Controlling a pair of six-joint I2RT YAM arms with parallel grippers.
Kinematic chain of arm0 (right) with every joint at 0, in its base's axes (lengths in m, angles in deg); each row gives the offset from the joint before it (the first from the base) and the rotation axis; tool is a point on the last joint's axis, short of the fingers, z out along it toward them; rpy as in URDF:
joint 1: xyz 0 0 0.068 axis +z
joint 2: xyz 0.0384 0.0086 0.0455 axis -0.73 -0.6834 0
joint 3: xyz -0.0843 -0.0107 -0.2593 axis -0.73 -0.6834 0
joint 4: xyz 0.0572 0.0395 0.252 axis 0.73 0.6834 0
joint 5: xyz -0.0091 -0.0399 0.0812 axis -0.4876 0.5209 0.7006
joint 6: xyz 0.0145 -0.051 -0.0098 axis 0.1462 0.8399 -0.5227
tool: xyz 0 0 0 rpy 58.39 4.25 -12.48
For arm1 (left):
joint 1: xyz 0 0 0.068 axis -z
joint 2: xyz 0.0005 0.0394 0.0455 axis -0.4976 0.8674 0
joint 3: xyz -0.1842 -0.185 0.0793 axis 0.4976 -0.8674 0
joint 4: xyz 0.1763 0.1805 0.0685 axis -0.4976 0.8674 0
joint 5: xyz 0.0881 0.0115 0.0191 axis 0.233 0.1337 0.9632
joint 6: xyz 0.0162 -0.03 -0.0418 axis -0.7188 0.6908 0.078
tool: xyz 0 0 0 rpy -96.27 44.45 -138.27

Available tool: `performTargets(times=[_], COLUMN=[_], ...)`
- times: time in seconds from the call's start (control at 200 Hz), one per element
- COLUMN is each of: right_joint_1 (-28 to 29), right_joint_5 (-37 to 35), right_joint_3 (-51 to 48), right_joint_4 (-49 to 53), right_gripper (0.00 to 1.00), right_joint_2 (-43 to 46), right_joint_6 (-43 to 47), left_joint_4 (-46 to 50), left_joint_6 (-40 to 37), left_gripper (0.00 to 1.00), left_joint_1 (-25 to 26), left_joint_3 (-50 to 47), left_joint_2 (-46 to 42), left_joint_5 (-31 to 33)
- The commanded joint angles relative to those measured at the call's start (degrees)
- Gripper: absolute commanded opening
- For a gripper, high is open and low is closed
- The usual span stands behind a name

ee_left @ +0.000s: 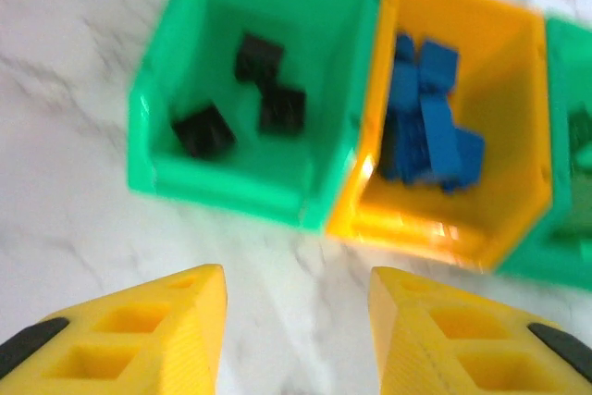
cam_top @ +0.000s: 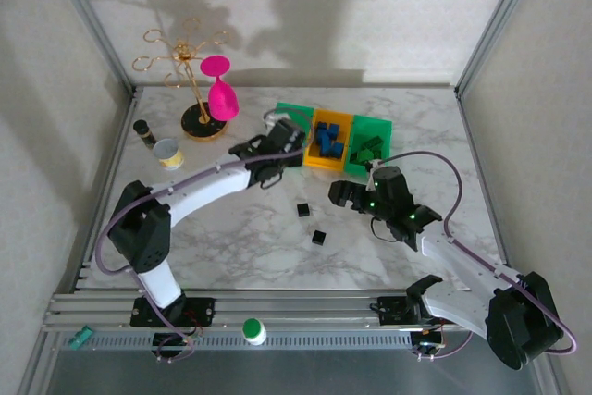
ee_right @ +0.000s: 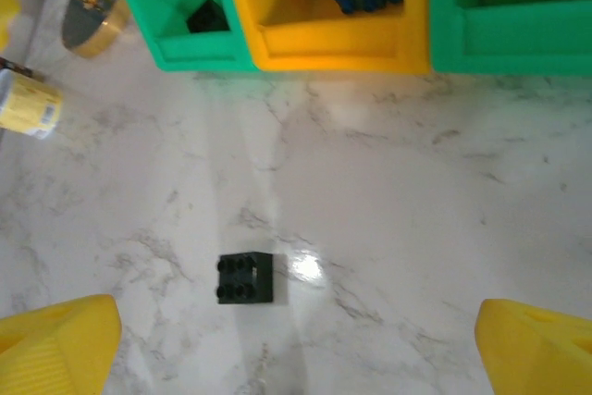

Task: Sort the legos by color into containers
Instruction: Pick up the lego from the center of the table.

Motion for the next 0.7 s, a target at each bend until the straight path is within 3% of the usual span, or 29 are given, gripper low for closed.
performTargets(times=[0.0,0.105,0.285,0.696], right_joint_1=[-0.61,-1.54,-4.18,-8.09], right_joint_5=[0.31,-0.4,-0.6,1.86], right_joint_3=[-2.74,-3.26,-4.15,-4.51], right_joint_4=[2.99,5.46,6.98,6.54], right_gripper=[0.99,0.99,0.99,0.99], right_joint_2=[2.33,2.73,3.07,2.27], right_joint_6=[0.41,-0.67,-1.91,-1.3], left_joint_4=[3.12,3.43,0.62,2.86], left_joint_6=[7.92,13.26,19.17,21.7], left_gripper=[0.48,0.52,0.54,0.58], left_joint_1=[5.61,10.16,11.58,13.72], left_joint_3=[-5.53,-8.46,-10.09,-3.6], left_joint_2=[-1.08,-0.17,3.77,15.9], left_joint_5=[2.49,4.2,3.49,6.34])
